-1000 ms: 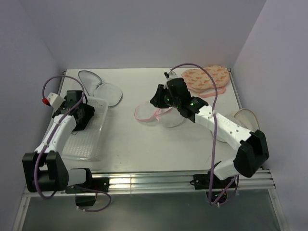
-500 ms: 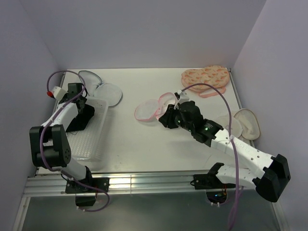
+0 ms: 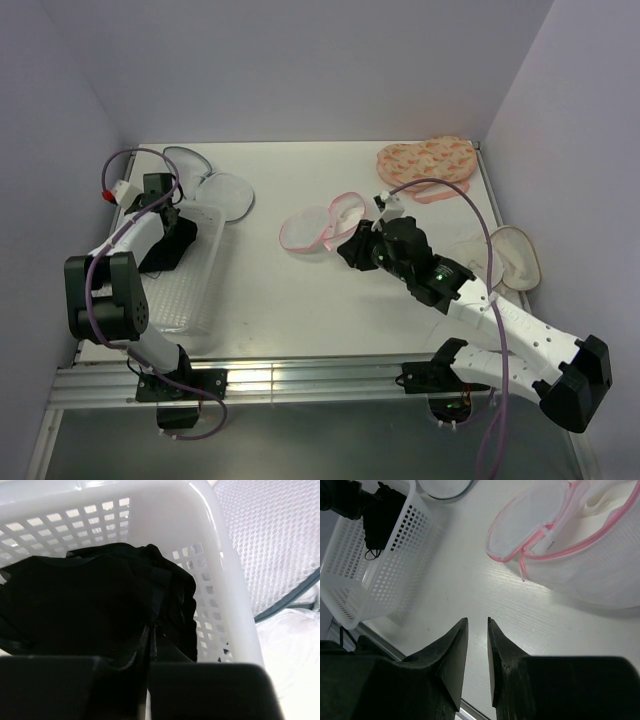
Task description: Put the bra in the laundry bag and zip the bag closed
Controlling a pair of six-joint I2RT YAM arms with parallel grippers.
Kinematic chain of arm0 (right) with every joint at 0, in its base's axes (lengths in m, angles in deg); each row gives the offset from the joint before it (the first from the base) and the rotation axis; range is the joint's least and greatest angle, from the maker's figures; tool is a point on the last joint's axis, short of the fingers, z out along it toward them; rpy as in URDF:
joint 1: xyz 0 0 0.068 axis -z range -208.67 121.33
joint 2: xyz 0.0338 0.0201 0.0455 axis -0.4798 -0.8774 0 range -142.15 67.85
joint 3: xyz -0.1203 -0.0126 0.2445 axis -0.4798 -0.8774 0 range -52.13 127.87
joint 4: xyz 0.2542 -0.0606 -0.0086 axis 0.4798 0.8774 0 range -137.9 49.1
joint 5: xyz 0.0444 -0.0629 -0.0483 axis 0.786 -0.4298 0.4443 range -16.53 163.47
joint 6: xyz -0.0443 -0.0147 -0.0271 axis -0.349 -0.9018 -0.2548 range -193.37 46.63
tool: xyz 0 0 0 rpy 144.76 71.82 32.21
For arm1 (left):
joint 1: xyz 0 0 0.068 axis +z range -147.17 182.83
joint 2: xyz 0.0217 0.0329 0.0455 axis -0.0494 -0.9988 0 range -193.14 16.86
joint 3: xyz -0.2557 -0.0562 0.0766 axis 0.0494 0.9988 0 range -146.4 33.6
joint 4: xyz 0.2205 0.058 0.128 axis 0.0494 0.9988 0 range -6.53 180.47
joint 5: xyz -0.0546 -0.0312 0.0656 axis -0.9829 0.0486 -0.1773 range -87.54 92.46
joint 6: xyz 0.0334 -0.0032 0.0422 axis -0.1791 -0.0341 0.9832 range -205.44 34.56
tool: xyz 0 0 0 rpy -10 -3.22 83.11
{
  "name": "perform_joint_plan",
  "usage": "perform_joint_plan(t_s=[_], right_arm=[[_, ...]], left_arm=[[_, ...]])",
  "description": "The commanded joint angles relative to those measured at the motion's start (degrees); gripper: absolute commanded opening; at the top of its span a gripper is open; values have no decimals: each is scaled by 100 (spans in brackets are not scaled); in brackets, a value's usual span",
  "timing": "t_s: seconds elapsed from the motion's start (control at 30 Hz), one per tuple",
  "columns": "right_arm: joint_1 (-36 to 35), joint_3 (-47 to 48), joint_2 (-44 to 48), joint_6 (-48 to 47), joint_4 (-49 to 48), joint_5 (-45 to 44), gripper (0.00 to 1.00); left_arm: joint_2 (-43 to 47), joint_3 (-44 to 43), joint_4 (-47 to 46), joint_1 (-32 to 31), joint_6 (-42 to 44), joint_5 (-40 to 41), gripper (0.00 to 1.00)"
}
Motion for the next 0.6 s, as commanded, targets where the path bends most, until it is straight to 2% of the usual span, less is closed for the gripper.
perform_joint_plan(t_s=[0.0,0.1,0.33,0.57], right_arm=[[-30,-74,213,8,-63,-115,30],[-30,-118,266,8,-71,-27,29],[-65,-276,301,61,-89,-27,29],[-74,-250,231,61,-19,-97,28]], left_arm=[[440,-239,-93,19,111,-177,0],[819,-248,-84,19,243,-265,0],[2311,-388,311,10,595,-590,0],[3245,-923,654,-69,972,-1195,0]])
